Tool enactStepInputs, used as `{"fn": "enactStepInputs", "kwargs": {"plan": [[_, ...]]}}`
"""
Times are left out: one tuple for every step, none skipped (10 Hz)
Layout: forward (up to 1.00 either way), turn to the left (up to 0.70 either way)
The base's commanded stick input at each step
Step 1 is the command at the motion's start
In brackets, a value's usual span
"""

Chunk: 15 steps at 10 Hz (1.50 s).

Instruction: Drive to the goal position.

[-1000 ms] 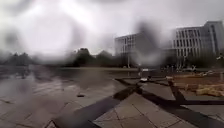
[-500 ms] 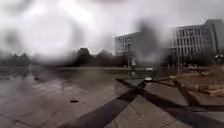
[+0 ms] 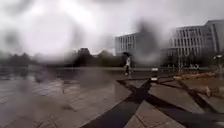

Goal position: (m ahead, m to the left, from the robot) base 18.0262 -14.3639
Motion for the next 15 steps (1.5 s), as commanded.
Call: {"fn": "enactStepInputs", "kwargs": {"plan": [[0.7,0.0],[0.7,0.0],[0.7,-0.03],[0.7,-0.16],[0.7,-0.34],[0.7,-0.35],[0.7,-0.19],[0.7,-0.05],[0.7,0.0],[0.7,0.0],[0.7,0.0],[0.7,0.0],[0.7,0.0],[0.7,0.0],[0.7,0.0]]}}
